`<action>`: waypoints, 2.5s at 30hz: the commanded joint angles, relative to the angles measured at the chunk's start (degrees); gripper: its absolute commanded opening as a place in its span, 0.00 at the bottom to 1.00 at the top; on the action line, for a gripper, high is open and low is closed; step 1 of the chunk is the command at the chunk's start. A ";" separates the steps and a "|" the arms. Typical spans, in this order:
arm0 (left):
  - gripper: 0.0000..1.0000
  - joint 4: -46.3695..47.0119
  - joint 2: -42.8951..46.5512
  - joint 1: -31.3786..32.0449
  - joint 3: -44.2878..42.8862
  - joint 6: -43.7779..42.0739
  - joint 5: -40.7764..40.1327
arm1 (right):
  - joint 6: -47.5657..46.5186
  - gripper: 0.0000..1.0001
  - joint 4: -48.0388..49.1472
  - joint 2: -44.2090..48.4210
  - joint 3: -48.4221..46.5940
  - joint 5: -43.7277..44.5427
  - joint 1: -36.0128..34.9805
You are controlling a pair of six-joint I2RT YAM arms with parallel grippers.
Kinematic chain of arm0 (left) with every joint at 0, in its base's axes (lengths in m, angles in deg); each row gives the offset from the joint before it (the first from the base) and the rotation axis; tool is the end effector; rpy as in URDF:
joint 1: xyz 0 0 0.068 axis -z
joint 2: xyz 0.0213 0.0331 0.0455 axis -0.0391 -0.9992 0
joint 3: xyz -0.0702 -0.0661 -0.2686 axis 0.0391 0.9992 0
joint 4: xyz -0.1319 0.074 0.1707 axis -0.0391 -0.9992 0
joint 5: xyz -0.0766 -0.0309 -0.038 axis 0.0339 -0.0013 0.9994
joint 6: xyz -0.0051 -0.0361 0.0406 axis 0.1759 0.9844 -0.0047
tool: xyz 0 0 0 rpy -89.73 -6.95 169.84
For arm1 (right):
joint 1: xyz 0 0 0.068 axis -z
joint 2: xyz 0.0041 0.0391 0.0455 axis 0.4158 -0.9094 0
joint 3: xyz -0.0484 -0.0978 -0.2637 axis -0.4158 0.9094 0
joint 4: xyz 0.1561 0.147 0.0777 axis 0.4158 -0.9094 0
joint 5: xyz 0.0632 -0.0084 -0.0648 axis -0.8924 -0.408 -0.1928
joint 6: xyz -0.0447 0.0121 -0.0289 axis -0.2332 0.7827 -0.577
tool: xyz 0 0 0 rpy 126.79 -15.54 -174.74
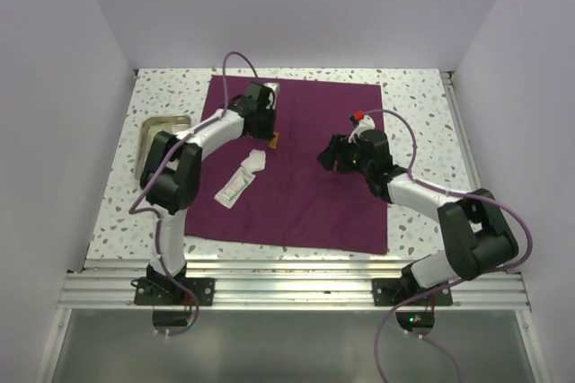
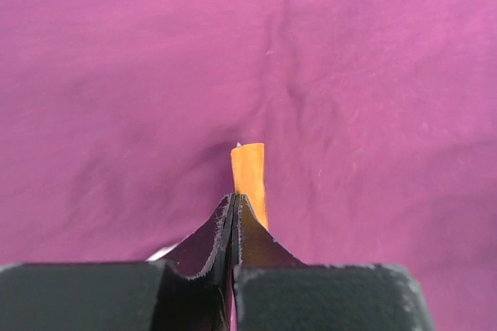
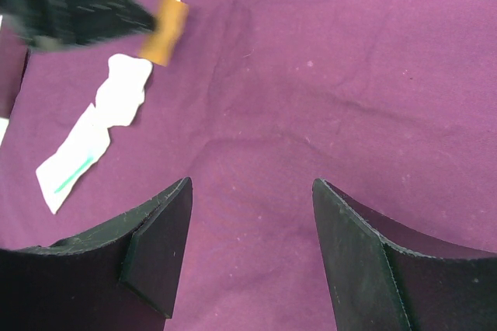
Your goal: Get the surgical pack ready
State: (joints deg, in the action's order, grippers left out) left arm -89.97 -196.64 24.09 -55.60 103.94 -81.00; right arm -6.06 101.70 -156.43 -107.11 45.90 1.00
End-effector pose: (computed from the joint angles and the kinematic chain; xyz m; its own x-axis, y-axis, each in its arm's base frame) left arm 0.3944 -0.1959 0.2152 -0.8240 0.0453 -0.5648 0.1968 0.9576 -0.2103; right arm 0.2565 0.1174 0.2365 -0.5953 0.2264 -0.7709 -0.2725 0.8457 0.4588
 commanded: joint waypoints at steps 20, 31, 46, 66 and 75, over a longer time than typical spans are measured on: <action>0.00 -2.53 23.91 -24.39 15.80 -5.42 -9.88 | -0.55 0.66 1.42 -0.41 -0.35 -0.54 -0.25; 0.00 1.24 20.40 -27.82 18.00 -6.83 -22.29 | -0.64 0.66 1.42 -0.85 -0.35 -0.45 -0.33; 0.33 4.41 16.17 -27.91 16.86 -7.45 -24.39 | -0.99 0.66 1.42 -1.12 -0.44 0.17 -0.42; 0.75 4.58 36.91 -13.07 29.94 -0.68 -15.70 | -1.25 0.66 1.25 -1.56 -0.88 -0.10 -1.04; 0.85 8.62 40.45 -9.28 39.00 -0.76 -4.72 | -1.60 0.66 0.90 -1.82 -1.23 -0.01 -1.39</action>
State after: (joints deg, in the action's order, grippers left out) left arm -85.64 -156.27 13.14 -17.75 102.57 -91.08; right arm -6.43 101.64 -158.09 -107.11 45.49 0.04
